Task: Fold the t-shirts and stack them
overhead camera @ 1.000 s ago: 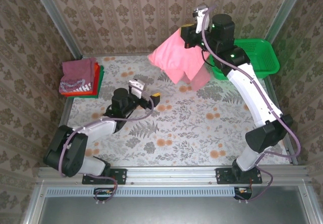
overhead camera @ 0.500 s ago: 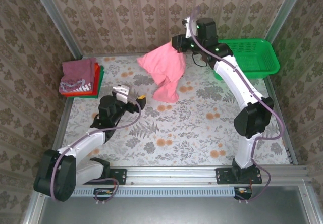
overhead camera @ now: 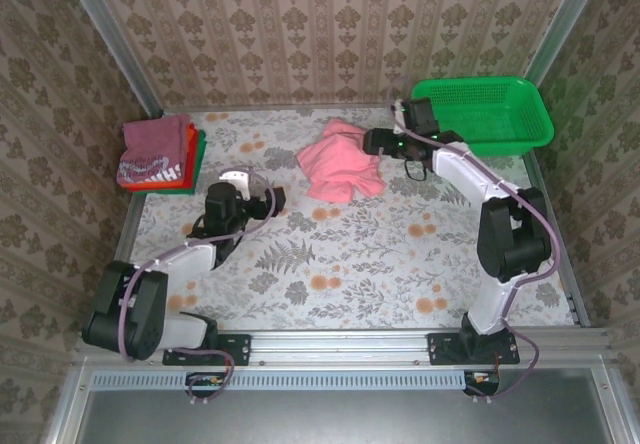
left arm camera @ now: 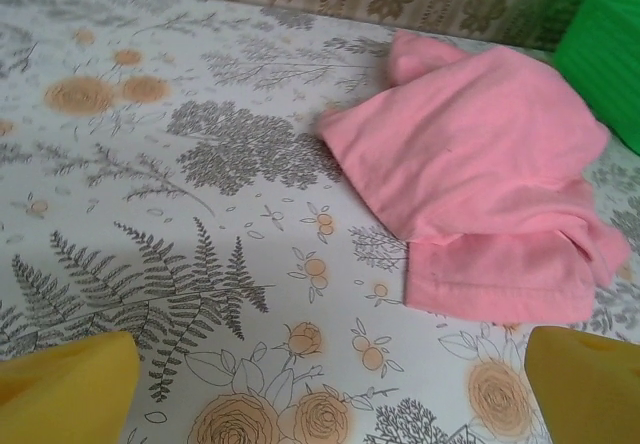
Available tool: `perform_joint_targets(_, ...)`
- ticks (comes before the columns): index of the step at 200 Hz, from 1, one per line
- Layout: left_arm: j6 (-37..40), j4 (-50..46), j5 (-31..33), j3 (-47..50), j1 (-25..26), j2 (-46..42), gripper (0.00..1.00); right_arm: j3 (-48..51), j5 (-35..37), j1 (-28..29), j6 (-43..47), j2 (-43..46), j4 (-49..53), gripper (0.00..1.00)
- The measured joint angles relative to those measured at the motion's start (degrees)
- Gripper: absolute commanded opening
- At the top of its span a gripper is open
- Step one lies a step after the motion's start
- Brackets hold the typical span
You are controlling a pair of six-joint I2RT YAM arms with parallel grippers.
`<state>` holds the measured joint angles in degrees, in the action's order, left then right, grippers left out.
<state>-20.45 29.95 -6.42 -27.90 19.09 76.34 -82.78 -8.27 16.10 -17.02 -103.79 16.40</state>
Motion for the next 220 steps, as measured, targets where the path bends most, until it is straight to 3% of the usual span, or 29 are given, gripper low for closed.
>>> perform_joint_targets(43,-6.21,-0.2,2.19,-0.5,-1.2,1.64,1.0,-4.87,4.96,11.39,8.48,-6.05,-1.11,0.79)
perform_joint_targets(81,-7.48,-1.25,2.84,-0.7,-1.25,1.62,1.0,-11.72,7.15,13.75,11.65,-17.42,0.63,0.65)
perform_joint_targets(100,-7.89,-1.31,2.89,-0.7,-1.46,1.62,1.0,-14.82,8.31,13.42,12.44,-22.12,2.58,0.49)
perform_joint_targets(133,-8.13,-1.31,3.08,-0.7,-1.57,1.62,1.0,-17.35,9.27,12.79,13.55,-25.22,5.44,0.0)
perform_joint_targets(184,-8.37,-1.27,3.02,-1.11,-1.57,2.84,1.0,-15.34,8.7,11.78,13.6,-17.55,5.6,0.0)
perform_joint_targets(220,-8.68,-0.85,2.62,-1.9,-1.55,4.2,1.0,-15.19,2.8,9.05,10.64,-6.58,3.21,0.0)
